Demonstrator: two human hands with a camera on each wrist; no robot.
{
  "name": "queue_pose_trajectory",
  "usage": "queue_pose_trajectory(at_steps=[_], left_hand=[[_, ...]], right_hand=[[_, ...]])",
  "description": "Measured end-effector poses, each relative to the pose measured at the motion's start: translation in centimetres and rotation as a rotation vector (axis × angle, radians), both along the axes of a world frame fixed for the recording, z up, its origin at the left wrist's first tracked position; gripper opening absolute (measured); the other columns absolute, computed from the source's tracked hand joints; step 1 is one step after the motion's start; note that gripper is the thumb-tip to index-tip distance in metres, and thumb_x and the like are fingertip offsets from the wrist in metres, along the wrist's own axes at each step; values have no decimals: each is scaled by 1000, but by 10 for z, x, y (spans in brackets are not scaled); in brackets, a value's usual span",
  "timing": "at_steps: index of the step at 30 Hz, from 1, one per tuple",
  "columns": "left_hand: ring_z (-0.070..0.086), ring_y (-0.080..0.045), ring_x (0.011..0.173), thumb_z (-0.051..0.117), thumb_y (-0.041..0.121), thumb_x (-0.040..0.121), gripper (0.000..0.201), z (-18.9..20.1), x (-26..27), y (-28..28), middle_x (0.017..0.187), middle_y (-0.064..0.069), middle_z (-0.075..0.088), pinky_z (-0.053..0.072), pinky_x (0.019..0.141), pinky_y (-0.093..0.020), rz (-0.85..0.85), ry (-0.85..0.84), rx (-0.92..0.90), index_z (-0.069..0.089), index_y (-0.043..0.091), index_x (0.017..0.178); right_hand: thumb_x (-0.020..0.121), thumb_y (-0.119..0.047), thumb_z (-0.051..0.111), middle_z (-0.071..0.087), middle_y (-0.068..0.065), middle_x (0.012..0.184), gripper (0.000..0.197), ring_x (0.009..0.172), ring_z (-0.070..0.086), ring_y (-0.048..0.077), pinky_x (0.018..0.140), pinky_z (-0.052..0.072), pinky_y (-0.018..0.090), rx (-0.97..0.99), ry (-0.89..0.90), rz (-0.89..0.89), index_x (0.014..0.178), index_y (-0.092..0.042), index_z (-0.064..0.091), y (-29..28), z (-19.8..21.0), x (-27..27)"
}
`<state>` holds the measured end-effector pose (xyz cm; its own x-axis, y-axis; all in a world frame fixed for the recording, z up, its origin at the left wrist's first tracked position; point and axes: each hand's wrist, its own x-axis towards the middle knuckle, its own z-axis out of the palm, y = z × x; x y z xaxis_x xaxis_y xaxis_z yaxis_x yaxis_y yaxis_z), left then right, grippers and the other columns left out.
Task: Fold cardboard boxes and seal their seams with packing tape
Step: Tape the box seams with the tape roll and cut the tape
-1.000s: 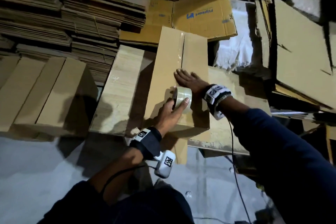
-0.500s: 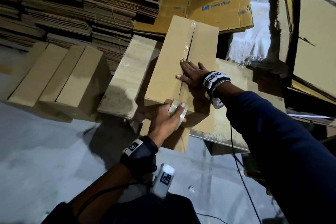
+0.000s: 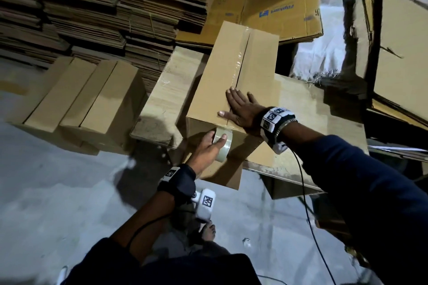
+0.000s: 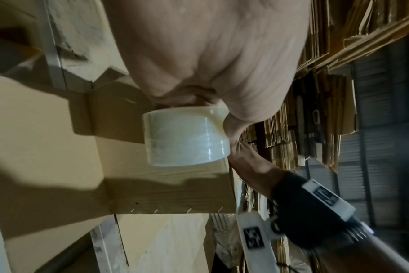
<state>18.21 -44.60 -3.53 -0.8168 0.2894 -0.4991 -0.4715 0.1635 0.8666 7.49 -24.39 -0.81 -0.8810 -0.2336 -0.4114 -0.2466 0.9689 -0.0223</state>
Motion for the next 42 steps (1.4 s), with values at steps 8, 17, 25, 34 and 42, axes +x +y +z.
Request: queue_pose_trajectory(at_steps=[8,17,25,34,42], left_hand=[[66,-24,122,74,76,74,97,-31,-38,21,139,-8,65,54,102,-44,13,39,63,50,21,149],[77,-17,83,56,29,108,43,-16,-49,19,111,-16,78,58,70,-23,-95,11,224,50,1,140],[67,-16,53,65,18,103,15,-8,-62,37,102,-25,74,52,47,-23,44,-142,108,68,4,107],[58,-27,107,81,24,85,43,3,-35,39,117,-6,54,47,93,-38,289,286,-232,55,12,118],[64,-15,86,64,6,89,19,16,-2,124,100,9,61,56,75,-43,-184,854,-64,60,23,98]], right_hand=[[86,-84,-7,-11,6,173,102,159,-8,18,128,-4,49,-169,103,21,165,-20,-9,4,4,42],[105,-65,14,1,2,174,77,160,4,17,127,5,47,-147,191,-37,167,-20,1,7,-9,34],[104,-63,17,4,3,174,78,160,6,18,129,10,47,-62,250,-129,167,-20,4,-7,-7,43],[106,-62,21,17,4,172,72,159,13,18,124,15,52,-235,296,-298,165,-21,20,0,-1,77],[105,-23,50,60,9,141,40,145,38,28,99,44,53,-318,578,-597,143,-15,56,85,-29,142]])
